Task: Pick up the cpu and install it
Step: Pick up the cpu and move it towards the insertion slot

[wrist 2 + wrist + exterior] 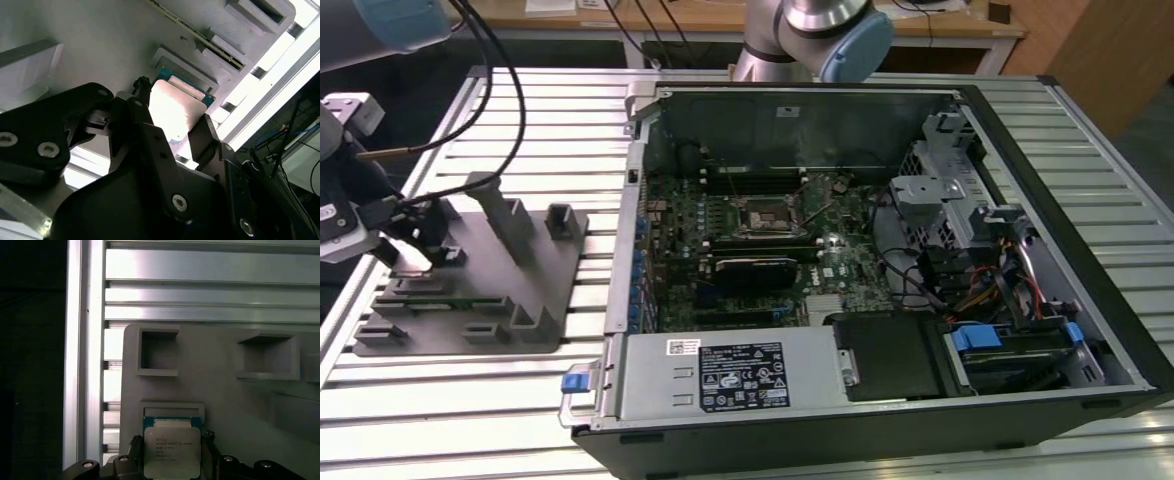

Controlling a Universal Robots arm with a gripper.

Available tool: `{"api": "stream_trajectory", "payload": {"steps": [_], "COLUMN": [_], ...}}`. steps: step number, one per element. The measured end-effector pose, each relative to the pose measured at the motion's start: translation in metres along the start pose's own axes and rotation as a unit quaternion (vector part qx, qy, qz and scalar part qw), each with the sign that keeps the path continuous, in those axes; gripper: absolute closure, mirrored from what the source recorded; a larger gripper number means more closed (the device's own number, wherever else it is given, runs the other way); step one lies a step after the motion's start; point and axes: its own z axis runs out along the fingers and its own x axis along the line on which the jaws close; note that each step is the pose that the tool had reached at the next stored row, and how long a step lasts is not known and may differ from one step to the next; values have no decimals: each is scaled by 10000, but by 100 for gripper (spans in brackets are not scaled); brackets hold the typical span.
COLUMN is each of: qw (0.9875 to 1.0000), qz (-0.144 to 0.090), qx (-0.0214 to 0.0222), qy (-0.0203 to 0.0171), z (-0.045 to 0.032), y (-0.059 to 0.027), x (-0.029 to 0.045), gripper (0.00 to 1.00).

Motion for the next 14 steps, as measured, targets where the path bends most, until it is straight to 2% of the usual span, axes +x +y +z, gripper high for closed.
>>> {"api": "stream_trajectory", "payload": {"steps": [14], "qw": [10000], "qz": [0], "qx": [0], "qy": [0], "z": [-217], "y": [8], "x": [-8], "gripper": [45]}}
